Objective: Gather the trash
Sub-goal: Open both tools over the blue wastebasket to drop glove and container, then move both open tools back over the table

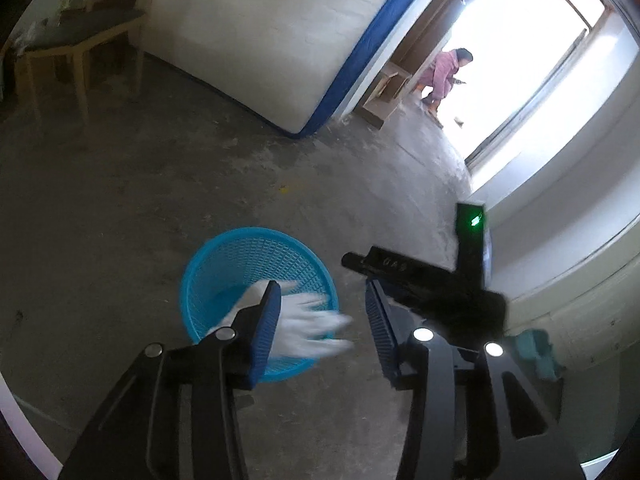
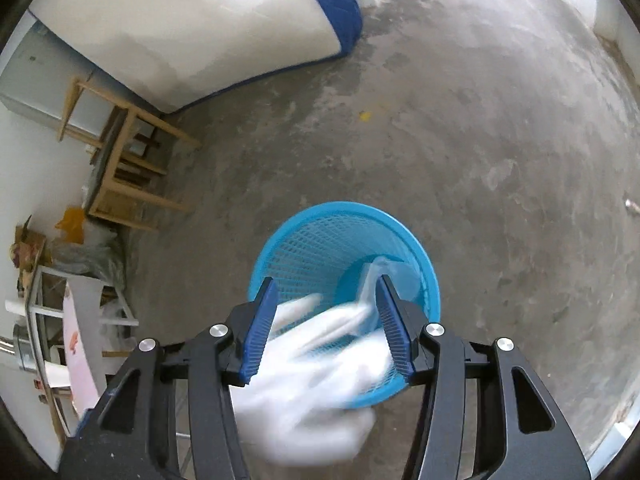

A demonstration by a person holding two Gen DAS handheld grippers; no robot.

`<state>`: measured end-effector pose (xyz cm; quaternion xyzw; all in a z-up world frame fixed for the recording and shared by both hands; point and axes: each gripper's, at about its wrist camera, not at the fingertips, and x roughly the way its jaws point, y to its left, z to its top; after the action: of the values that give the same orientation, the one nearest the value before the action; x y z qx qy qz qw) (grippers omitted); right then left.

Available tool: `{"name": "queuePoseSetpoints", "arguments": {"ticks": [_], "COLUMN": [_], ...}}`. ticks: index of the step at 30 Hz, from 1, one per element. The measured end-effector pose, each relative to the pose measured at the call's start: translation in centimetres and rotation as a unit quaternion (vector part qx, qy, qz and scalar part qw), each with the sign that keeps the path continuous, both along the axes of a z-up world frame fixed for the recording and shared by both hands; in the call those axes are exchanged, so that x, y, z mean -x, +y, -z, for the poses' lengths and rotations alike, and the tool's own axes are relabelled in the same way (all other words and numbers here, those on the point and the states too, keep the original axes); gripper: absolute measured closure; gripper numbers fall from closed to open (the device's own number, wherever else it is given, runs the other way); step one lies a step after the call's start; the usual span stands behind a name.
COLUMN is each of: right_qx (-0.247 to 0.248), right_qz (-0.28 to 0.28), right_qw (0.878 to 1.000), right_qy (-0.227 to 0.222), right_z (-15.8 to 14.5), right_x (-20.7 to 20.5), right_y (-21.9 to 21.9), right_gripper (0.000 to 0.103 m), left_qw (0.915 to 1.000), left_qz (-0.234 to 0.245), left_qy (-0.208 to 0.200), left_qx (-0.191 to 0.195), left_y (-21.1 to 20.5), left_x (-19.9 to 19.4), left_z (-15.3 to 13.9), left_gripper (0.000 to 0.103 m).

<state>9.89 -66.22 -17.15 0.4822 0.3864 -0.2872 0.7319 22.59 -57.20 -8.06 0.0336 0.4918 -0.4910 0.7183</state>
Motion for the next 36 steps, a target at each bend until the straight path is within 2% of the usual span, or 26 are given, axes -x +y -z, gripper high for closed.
{"name": "queuePoseSetpoints", "arguments": {"ticks": [6, 10, 12, 15, 20, 24, 26, 29, 36], "right_qx": [0.014, 0.046, 0.076, 0.129, 0.215, 0.272, 0.285, 0.284, 0.257], "right_qz": [-0.023, -0.054, -0.079, -0.118, -0.181, -0.225, -0.249, -0.282, -0.361], "right_qw": [1.000, 0.997, 0.993, 0.983, 0.956, 0.927, 0.914, 0.898, 0.868], "right_qy": [-0.014, -0.025, -0.037, -0.054, -0.086, -0.126, -0.149, -0.183, -0.226], "right_z": [-1.3, -3.9, -6.5, -10.4, -16.8, -21.5, -23.3, -25.4, -28.0], "right_x": [1.4, 2.5, 3.4, 4.6, 5.9, 5.9, 5.4, 4.2, 0.9], "right_y": [1.4, 3.3, 5.3, 8.7, 15.0, 20.5, 22.8, 26.0, 32.9], "right_gripper": [0.053, 0.052, 0.049, 0.039, 0.021, 0.010, 0.009, 0.009, 0.009], "left_qw": [0.9990, 0.9972, 0.9951, 0.9925, 0.9866, 0.9751, 0.9679, 0.9524, 0.9167], "left_qz": [-0.018, -0.031, -0.037, -0.046, -0.086, -0.149, -0.180, -0.236, -0.336], "left_qy": [-0.012, -0.025, -0.038, -0.061, -0.090, -0.110, -0.117, -0.132, -0.153], "left_qx": [0.040, 0.063, 0.083, 0.095, 0.106, 0.122, 0.132, 0.142, 0.153], "left_y": [3.6, 6.8, 9.6, 13.7, 21.9, 30.1, 33.8, 40.0, 51.7], "left_x": [0.1, 1.0, 1.7, 2.3, 3.1, 3.7, 4.2, 5.2, 7.4], "left_z": [-3.3, -6.4, -8.4, -10.3, -12.6, -14.0, -14.7, -15.6, -16.1], "left_gripper": [0.049, 0.040, 0.035, 0.030, 0.027, 0.025, 0.024, 0.022, 0.019]}}
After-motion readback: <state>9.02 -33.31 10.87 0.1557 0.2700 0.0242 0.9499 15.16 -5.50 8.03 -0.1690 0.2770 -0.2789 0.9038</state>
